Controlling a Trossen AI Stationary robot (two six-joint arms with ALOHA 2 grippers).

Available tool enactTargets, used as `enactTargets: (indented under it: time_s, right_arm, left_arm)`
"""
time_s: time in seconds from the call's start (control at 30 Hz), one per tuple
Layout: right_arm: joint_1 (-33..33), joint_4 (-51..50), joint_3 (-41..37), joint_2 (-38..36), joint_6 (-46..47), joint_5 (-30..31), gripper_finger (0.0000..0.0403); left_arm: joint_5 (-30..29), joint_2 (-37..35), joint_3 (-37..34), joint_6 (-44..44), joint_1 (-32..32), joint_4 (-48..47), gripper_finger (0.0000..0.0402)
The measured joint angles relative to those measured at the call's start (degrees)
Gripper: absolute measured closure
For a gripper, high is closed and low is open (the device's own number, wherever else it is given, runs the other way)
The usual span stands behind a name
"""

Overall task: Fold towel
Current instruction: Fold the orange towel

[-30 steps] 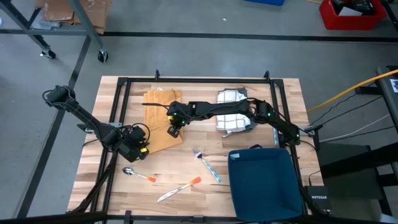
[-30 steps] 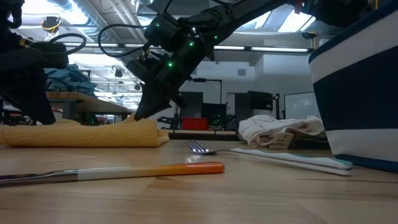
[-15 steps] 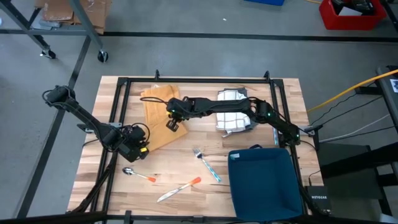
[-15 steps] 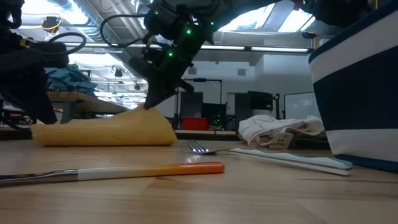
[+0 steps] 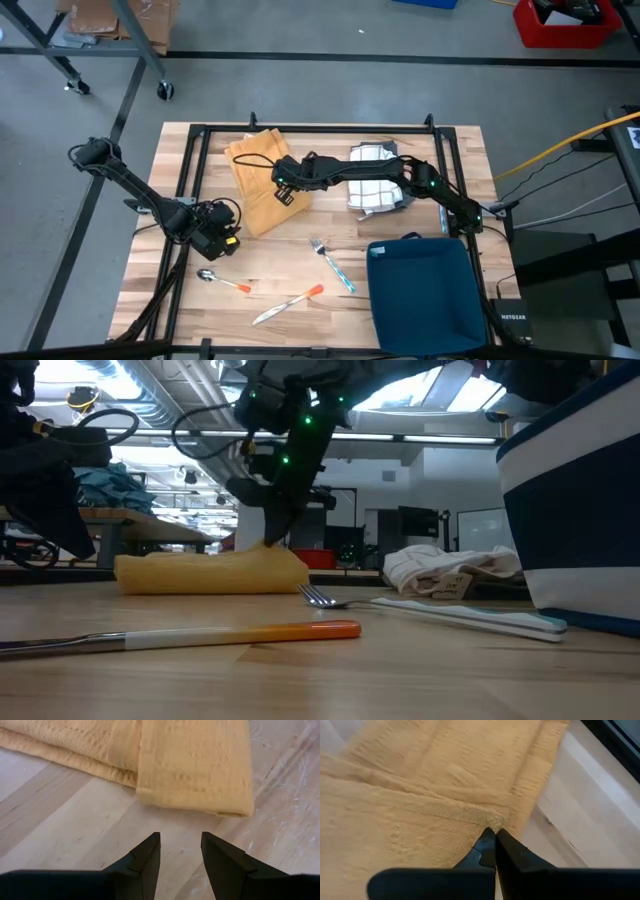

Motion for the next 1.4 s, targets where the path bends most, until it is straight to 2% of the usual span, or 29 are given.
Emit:
enactTargets:
  time_s: [0.2,0.33,0.53,0.67,0.87,1.0,1.2,1.4]
  right_arm:
    - [-0.4,1.0,-2.8,0.0,-1.1,-0.7,0.0366]
    - [-0.3,1.0,-3.1,0.0,-4.5,-2.6,0.0317]
    - [-0.3,2.4,-3.1,0.0,-4.8,-3.1,0.0236]
    - [-0.3,2.4,-3.1,0.0,-6.5,-6.8,0.0204]
    - [0.5,2.4,-3.1,0.0,-16.9,-16.3,0.0194]
    - [2.2,2.4,-3.1,0.0,-24.8,-18.5,0.0196]
    - [4.8,2.3,-3.1,0.0,-32.9,-17.2,0.0196]
    - [6.4,0.2,-3.1,0.0,-40.0,-9.2,0.0197]
  left_arm:
    - [0.0,0.0,0.0,1.3,0.0,0.2,0.0266]
    - [0.0,0.0,0.0,1.7,0.0,0.4,0.0266]
    - [0.0,0.0,0.0,3.6,0.0,1.4,0.0266]
    - [0.4,0.0,0.0,9.3,0.0,5.6,0.0264]
    - [4.4,0.0,0.0,19.0,0.0,10.7,0.0232]
    - [6.5,0.0,0.0,21.3,0.0,11.5,0.0204]
    - [9.3,0.0,0.0,25.8,-0.1,14.3,0.0186]
    - [8.9,0.0,0.0,34.4,-0.1,18.4,0.019]
